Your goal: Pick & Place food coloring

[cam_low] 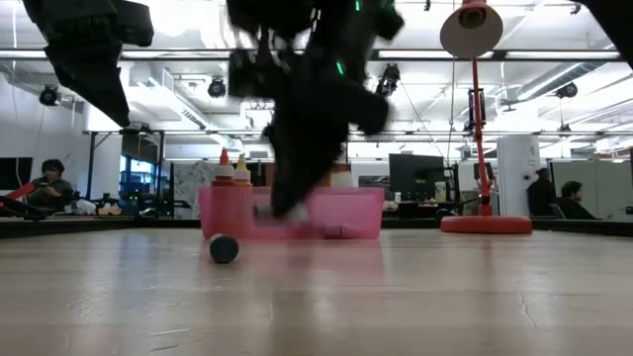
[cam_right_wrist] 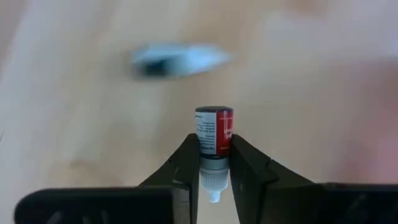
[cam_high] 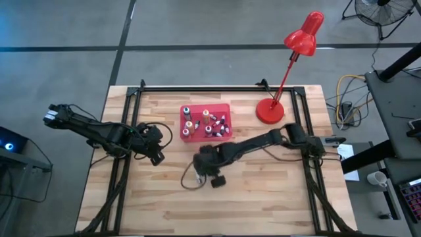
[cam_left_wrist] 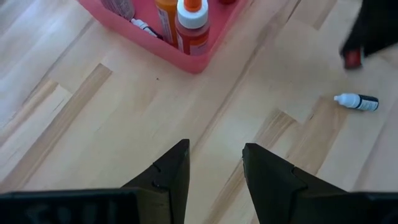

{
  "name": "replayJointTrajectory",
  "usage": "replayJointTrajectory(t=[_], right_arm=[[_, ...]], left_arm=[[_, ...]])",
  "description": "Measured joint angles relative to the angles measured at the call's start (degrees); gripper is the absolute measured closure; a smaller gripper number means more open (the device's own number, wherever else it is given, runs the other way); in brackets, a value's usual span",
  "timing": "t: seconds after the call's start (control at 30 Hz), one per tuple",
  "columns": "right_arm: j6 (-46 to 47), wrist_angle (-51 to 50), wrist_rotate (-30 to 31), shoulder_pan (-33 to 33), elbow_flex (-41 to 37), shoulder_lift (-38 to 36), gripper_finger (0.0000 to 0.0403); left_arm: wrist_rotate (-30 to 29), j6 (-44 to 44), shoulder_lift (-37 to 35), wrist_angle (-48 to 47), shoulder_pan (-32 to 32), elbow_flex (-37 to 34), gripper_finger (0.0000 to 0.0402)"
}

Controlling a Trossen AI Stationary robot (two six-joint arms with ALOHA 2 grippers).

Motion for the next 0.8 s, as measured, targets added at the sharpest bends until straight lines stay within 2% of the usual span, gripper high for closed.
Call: replayJointTrajectory(t=[0.1, 0.23, 0.27, 0.33, 0.43, 0.53, 0.7, 0.8], right_arm=[[9.23, 0.0, 10.5, -1.23, 0.07, -5.18, 0.0353], [20.72, -2.6, 31.84, -3.4, -1.87, -12.42, 0.0345], [23.06, -2.84, 34.9, -4.47, -2.88, -14.32, 0.0344], [26.38, -2.89, 35.75, -7.48, -5.28, -17.65, 0.0343], [31.97, -3.04, 30.62, -12.71, -8.81, -20.46, 0.0342], [34.25, -1.59, 19.0, -17.62, -10.92, -20.5, 0.0333], [31.35, 0.94, 0.4, -22.34, -11.8, -20.34, 0.0279], [31.9, 0.41, -4.63, -23.34, -11.8, -20.59, 0.0249]], left_arm=[[-0.35, 0.72, 0.0, 0.0, 0.0, 0.0, 0.028], [-0.77, 1.06, 0.0, 0.02, 0.0, 0.0, 0.028], [-0.88, 1.06, 0.0, 0.01, 0.0, 0.0, 0.028], [-0.91, 1.04, 0.0, 0.03, 0.0, 0.0, 0.028], [-1.01, 0.89, 0.0, 0.05, 0.0, 0.0, 0.028], [-1.04, 0.34, 0.0, 0.07, 0.01, 0.0, 0.028], [-1.0, -0.78, 0.0, 0.04, 0.0, 0.0, 0.028], [-0.45, -1.52, 0.0, 0.07, 0.0, 0.0, 0.028]])
